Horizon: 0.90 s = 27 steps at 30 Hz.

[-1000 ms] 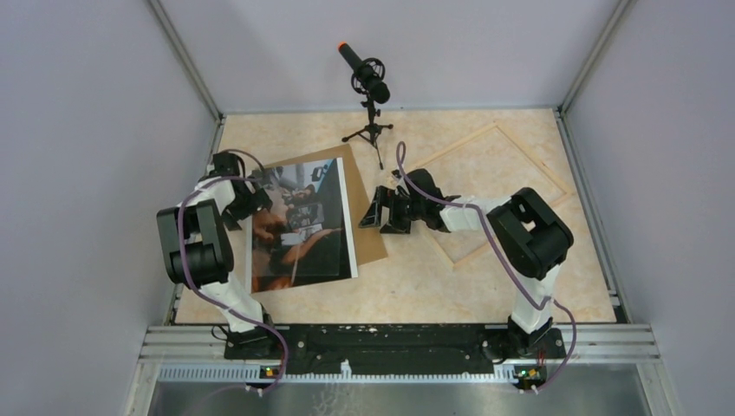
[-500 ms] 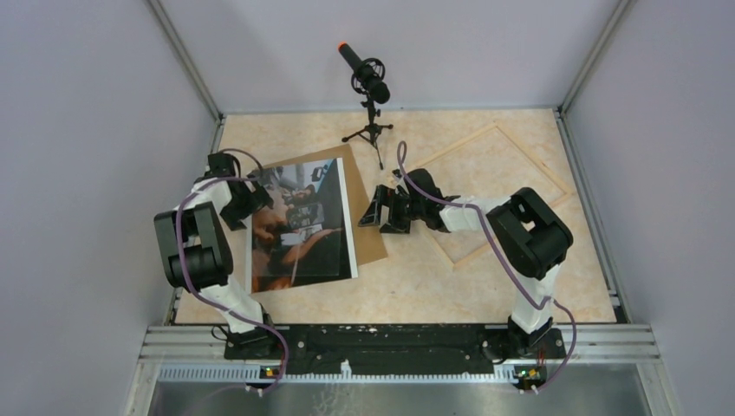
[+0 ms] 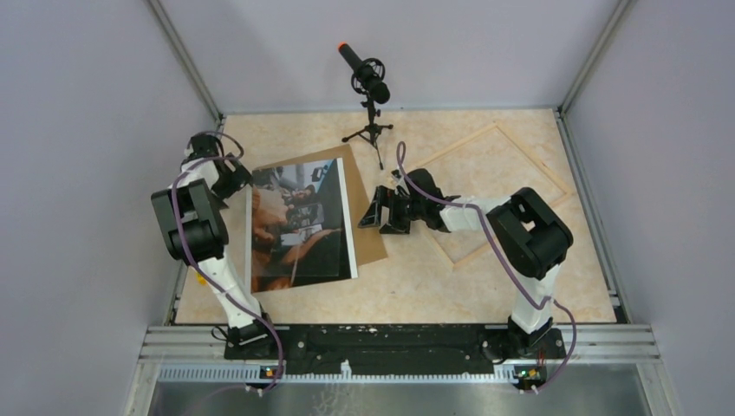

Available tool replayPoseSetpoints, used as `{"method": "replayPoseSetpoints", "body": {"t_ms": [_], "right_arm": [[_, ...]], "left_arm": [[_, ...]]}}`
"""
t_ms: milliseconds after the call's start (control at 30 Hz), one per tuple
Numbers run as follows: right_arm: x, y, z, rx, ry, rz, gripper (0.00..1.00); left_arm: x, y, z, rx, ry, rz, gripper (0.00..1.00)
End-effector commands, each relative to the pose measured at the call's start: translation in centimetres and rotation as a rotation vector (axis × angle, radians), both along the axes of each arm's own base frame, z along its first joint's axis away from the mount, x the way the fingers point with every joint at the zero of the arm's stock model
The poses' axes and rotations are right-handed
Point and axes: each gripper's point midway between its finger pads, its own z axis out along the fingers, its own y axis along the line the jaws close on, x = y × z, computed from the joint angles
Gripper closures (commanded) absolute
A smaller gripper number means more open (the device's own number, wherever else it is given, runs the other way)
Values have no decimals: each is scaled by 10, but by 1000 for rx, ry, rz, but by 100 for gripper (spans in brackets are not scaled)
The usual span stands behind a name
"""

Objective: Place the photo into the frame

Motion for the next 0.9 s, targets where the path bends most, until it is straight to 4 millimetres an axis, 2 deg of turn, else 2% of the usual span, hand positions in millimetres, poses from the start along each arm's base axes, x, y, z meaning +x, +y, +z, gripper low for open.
{"method": "replayPoseSetpoints", "body": {"t_ms": [0, 133, 367, 467, 633, 867], "right_arm": [[9, 7, 22, 60, -53, 42, 8], [18, 4, 14, 52, -46, 30, 8], [26, -6, 0, 2, -16, -8, 8], [21, -5, -1, 18, 8, 0, 8], [7, -5, -5, 46, 61, -5, 8], [-11, -6, -7, 22, 71, -26, 8]], "left_arm": [[-1, 26, -18, 36, 54, 34, 2], [-17, 17, -32, 7, 102, 28, 2], [-73, -12, -32, -89, 223, 63, 2], [-90, -27, -30, -129, 217, 22, 1], [-107, -61, -28, -250, 157, -42, 2], [-131, -91, -27, -333, 128, -89, 2]]}}
